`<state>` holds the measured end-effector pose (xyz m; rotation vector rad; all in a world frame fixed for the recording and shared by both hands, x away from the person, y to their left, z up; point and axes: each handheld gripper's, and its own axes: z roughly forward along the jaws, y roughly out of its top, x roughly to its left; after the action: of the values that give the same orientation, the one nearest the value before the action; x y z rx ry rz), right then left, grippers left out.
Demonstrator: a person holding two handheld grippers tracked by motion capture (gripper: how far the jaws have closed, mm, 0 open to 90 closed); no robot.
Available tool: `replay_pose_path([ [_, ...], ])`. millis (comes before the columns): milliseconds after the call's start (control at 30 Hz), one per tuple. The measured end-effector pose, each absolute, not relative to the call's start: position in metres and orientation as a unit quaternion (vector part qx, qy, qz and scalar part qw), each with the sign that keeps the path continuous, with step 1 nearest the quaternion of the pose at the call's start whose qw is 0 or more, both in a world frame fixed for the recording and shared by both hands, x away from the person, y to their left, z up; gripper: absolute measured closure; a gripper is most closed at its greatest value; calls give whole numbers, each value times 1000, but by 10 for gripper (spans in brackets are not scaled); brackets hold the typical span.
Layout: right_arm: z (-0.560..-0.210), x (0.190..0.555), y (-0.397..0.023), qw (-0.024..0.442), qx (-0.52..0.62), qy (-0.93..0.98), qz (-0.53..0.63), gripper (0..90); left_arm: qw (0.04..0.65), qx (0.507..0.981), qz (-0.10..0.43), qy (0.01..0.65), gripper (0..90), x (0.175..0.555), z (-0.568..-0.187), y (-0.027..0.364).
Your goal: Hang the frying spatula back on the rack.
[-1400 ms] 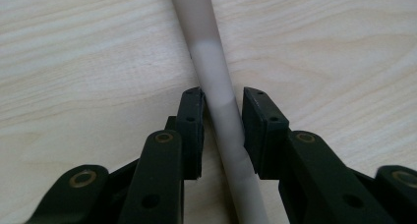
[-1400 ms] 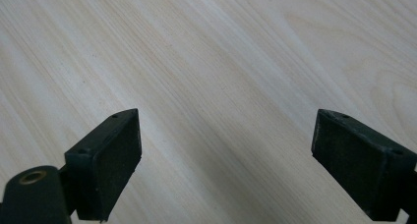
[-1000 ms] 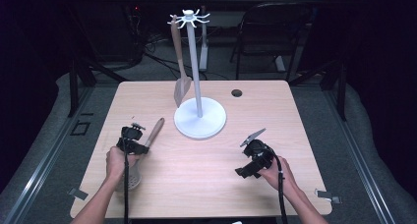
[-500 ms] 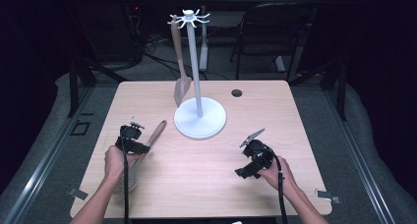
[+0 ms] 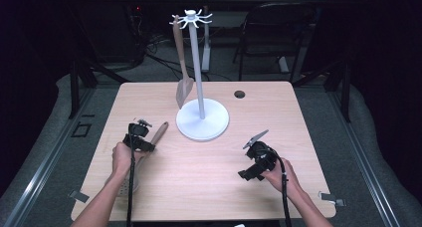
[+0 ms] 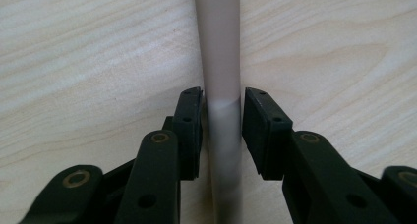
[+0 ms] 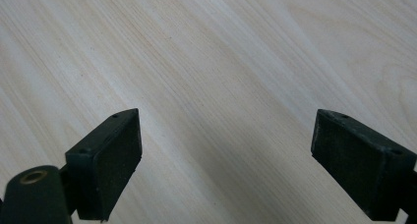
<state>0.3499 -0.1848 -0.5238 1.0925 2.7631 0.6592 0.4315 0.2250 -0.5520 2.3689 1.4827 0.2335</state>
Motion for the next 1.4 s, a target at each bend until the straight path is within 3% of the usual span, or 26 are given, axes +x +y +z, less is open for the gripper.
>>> replay_pose_path([
  [300,-526,350,-184,44,361,905,220,116,167,832,83,522,745,431,-552,226],
  [800,-525,350,-185,45,360,906,218,117,234,816,95,520,749,415,-537,237],
  [1400,-526,351,-185,51,357,909,211,118,265,807,106,516,750,404,-528,244],
])
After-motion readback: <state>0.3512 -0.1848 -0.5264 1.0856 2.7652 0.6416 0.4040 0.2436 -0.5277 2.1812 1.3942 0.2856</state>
